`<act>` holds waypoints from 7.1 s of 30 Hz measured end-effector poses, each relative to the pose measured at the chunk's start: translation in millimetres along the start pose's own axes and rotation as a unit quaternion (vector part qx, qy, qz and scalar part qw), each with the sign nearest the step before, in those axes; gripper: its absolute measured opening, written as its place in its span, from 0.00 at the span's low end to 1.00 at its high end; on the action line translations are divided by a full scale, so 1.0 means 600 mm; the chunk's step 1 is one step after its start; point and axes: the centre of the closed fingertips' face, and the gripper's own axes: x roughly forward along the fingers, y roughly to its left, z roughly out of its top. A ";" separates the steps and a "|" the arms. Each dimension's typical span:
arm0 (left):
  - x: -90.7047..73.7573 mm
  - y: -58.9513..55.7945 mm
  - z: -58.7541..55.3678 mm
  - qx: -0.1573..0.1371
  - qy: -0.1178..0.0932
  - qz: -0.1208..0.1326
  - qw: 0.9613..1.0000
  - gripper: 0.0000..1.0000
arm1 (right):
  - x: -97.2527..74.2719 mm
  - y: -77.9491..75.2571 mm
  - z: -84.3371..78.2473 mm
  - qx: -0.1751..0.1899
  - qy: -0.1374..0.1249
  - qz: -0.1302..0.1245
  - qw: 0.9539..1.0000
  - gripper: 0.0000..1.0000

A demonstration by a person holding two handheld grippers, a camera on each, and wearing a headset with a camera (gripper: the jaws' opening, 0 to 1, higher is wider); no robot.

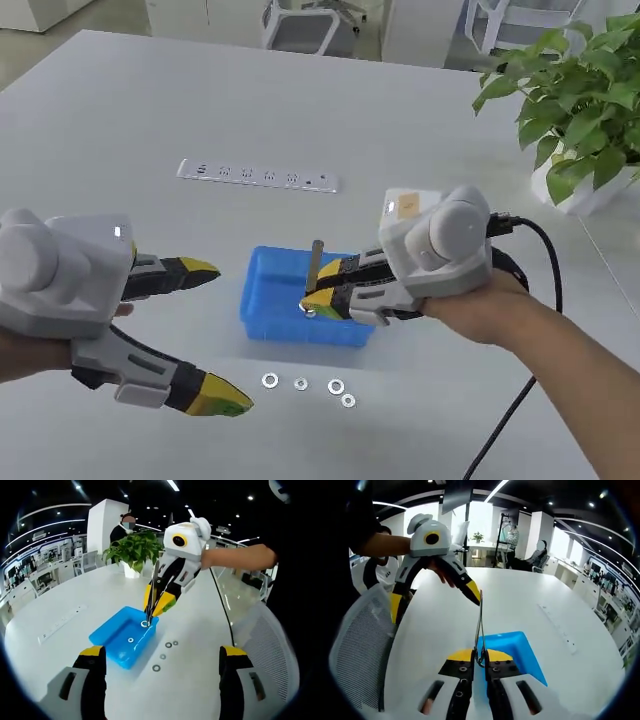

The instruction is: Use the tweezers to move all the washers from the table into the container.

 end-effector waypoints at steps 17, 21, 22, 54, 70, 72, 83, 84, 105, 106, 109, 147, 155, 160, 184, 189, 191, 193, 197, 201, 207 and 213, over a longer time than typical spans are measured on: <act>0.002 0.015 0.011 0.006 -0.012 0.005 1.000 0.99 | 0.029 -0.052 -0.042 -0.013 0.007 -0.007 1.000 0.09; 0.002 0.021 0.012 0.008 -0.014 0.006 1.000 0.99 | 0.038 -0.058 -0.054 -0.011 0.009 -0.002 1.000 0.09; 0.002 0.022 0.012 0.007 -0.014 0.006 1.000 0.99 | 0.040 -0.059 -0.057 -0.011 0.010 -0.002 1.000 0.09; 0.053 0.068 0.049 0.072 -0.003 -0.015 0.997 0.60 | 0.084 -0.070 -0.140 0.004 0.031 0.018 0.999 0.09; 0.132 0.094 0.069 0.125 0.027 -0.057 0.990 0.31 | 0.084 -0.071 -0.143 0.003 0.028 0.021 0.999 0.09; 0.140 0.096 0.070 0.130 0.028 -0.063 0.989 0.27 | 0.084 -0.072 -0.143 0.003 0.028 0.021 0.999 0.09; 0.172 0.104 0.062 0.145 0.040 -0.082 0.985 0.15 | 0.085 -0.071 -0.144 -0.001 0.027 0.023 0.999 0.09; 0.174 0.105 0.061 0.144 0.041 -0.084 0.985 0.14 | 0.085 -0.071 -0.144 -0.001 0.027 0.024 0.999 0.09; 0.183 0.101 0.056 0.159 0.043 -0.104 0.981 0.05 | 0.086 -0.073 -0.145 -0.003 0.035 0.027 0.999 0.11; 0.183 0.102 0.056 0.160 0.043 -0.104 0.981 0.05 | 0.086 -0.073 -0.144 -0.003 0.036 0.027 0.999 0.11; 0.181 0.103 0.056 0.160 0.045 -0.103 0.981 0.05 | 0.084 -0.073 -0.144 -0.005 0.037 0.026 0.999 0.12; 0.097 0.075 0.115 0.168 0.069 -0.068 0.981 0.05 | -0.038 -0.049 -0.109 0.041 0.009 -0.070 0.997 0.37; 0.089 0.048 0.131 0.172 0.064 -0.063 0.981 0.05 | -0.067 -0.026 -0.123 0.059 0.006 -0.081 0.995 0.45; 0.090 0.029 0.128 0.171 0.065 -0.067 0.981 0.05 | -0.082 -0.008 -0.125 0.067 -0.003 -0.088 0.994 0.50; 0.133 -0.051 0.104 0.168 0.052 -0.096 0.980 0.05 | -0.118 0.035 -0.135 0.085 -0.029 -0.117 0.989 0.78; 0.145 -0.062 0.092 0.166 0.051 -0.102 0.980 0.05 | -0.117 0.042 -0.142 0.091 -0.030 -0.117 0.989 0.80; 0.148 -0.065 0.086 0.165 0.053 -0.105 0.979 0.05 | -0.116 0.046 -0.147 0.093 -0.027 -0.116 0.989 0.80; 0.151 -0.068 0.082 0.163 0.051 -0.106 0.980 0.05 | -0.115 0.049 -0.150 0.094 -0.026 -0.115 0.989 0.80; 0.158 -0.072 0.067 0.160 0.053 -0.111 0.979 0.05 | -0.114 0.053 -0.154 0.095 -0.026 -0.115 0.988 0.80; 0.165 -0.078 0.054 0.157 0.053 -0.116 0.979 0.05 | -0.111 0.056 -0.157 0.095 -0.024 -0.114 0.989 0.80; 0.174 -0.084 0.042 0.153 0.049 -0.123 0.979 0.05 | -0.108 0.060 -0.161 0.100 -0.023 -0.115 0.988 0.80; 0.180 -0.088 0.037 0.151 0.047 -0.127 0.979 0.05 | -0.108 0.062 -0.168 0.105 -0.022 -0.116 0.987 0.79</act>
